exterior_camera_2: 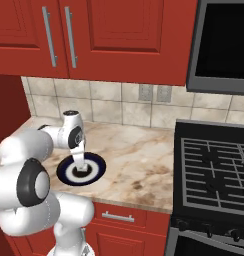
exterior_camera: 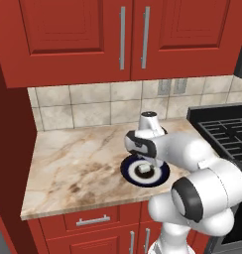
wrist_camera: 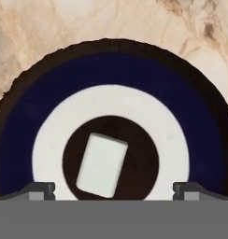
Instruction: Pick up the marshmallow and place it in the cup of hot chocolate on the dining counter.
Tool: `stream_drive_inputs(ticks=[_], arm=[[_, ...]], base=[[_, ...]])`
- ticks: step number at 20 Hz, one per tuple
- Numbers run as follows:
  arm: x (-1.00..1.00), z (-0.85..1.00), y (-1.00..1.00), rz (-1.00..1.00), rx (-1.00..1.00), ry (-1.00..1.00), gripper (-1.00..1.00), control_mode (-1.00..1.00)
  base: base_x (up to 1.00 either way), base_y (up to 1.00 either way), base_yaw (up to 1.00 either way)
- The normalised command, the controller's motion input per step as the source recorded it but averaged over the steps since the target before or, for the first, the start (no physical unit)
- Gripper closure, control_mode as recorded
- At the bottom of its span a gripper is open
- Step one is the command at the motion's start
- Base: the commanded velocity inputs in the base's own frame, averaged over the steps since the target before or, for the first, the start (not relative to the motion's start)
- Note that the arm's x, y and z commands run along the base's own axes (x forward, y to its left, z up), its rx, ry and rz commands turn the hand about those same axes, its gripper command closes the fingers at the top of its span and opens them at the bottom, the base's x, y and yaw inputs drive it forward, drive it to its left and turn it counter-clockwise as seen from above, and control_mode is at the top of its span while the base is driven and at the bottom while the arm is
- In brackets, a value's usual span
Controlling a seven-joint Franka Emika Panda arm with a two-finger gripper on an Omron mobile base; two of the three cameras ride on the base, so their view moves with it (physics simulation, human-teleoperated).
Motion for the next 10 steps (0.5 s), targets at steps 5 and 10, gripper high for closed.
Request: stream_drive_inputs(ticks=[5, 10], arm=[[0.08, -0.25, 0.0, 0.0, 0.0, 0.02, -1.0, -1.0], [0.0, -0.26, 0.0, 0.0, 0.0, 0.0, -1.0, -1.0]], base=[[0.0, 0.0, 0.0], [0.0, 0.0, 0.0]])
